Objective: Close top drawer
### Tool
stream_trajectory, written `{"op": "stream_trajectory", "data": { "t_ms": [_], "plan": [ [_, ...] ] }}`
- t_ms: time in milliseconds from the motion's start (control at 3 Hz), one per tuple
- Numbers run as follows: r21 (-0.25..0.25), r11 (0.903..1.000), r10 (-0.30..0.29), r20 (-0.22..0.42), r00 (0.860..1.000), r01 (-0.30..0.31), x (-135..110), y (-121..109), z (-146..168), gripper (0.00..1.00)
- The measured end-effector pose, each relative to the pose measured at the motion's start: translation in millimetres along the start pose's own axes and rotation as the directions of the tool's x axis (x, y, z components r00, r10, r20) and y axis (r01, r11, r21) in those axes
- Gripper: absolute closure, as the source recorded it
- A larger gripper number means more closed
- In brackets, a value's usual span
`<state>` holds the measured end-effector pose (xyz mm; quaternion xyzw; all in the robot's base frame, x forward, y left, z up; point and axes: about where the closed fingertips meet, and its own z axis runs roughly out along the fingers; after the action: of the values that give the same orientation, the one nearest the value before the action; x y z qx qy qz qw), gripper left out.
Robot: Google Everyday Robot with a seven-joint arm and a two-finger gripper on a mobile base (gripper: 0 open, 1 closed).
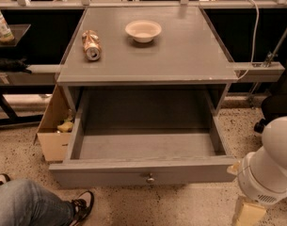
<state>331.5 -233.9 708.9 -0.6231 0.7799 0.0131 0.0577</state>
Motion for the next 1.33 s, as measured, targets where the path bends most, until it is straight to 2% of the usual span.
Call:
{"op": "stream_trajectory", "data": {
  "t_ms": [333,1000,1333],
  "plan": [
    [-0.046,0.9986,-0.025,0.008,1.0,0.025,8.5,6.5,49.4,0.49],
    [-0.046,0.9986,-0.025,0.008,1.0,0.025,8.5,6.5,49.4,0.96],
    [-0.056,0.9966,-0.059,0.018,0.998,0.06,-1.9,3.0,62.5,1.0]
  ]
}}
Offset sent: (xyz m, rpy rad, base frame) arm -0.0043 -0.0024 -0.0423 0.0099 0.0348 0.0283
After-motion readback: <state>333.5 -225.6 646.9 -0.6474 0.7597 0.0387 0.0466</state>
